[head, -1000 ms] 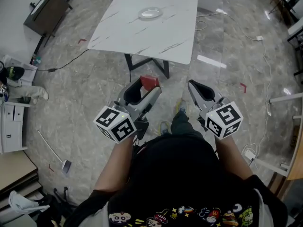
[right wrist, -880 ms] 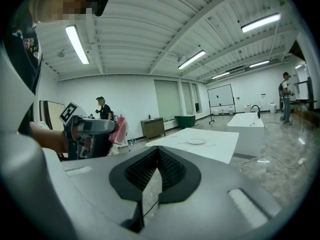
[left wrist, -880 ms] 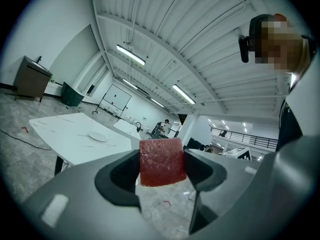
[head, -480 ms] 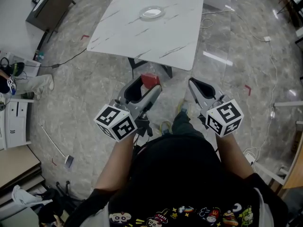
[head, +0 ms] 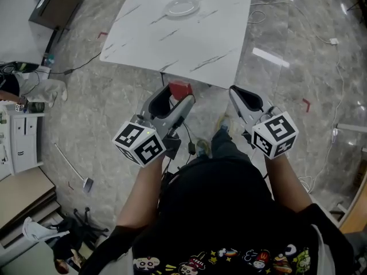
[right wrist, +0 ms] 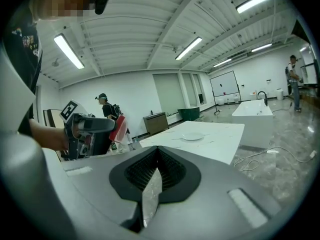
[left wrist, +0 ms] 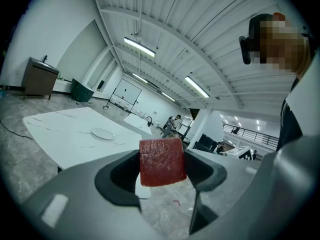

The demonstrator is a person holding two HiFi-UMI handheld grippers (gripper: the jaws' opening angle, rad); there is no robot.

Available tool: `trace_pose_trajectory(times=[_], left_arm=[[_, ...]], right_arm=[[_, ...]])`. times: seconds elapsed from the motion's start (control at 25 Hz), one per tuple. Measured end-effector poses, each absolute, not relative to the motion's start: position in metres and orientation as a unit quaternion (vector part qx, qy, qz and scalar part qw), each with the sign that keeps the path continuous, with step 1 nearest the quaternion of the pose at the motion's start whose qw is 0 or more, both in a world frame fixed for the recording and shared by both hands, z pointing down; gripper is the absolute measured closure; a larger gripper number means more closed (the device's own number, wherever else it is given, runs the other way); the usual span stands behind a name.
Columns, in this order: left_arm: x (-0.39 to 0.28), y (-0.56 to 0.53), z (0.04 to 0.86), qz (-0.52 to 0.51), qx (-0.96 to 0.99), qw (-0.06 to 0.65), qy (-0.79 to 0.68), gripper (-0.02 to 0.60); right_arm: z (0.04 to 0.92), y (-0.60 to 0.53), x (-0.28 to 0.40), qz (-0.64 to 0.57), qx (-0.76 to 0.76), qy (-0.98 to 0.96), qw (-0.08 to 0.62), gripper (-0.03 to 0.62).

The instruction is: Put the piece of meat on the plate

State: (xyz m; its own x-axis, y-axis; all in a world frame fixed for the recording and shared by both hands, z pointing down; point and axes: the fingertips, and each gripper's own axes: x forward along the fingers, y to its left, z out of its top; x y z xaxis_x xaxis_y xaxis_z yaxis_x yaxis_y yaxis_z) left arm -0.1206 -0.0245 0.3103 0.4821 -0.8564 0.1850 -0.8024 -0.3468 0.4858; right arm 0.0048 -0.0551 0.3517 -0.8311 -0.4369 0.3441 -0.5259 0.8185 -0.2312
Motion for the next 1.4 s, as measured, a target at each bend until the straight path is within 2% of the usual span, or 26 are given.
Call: trace_pose_trajectory(times=[1.0, 1.4], left_arm=[[-0.111, -0.127, 0.338, -0.026, 0.78, 0.27, -0.564, 0.192], [-0.127, -0.163, 0.355, -0.017, 0.787, 0.275, -0.552, 0.192]], right_arm=[[0.37, -0.16, 0.029, 0.173, 0.208, -0.952, 0.143, 0.571], [0.382, -0.182, 0.015, 0.177, 0.225, -0.946, 0.154, 0.571]])
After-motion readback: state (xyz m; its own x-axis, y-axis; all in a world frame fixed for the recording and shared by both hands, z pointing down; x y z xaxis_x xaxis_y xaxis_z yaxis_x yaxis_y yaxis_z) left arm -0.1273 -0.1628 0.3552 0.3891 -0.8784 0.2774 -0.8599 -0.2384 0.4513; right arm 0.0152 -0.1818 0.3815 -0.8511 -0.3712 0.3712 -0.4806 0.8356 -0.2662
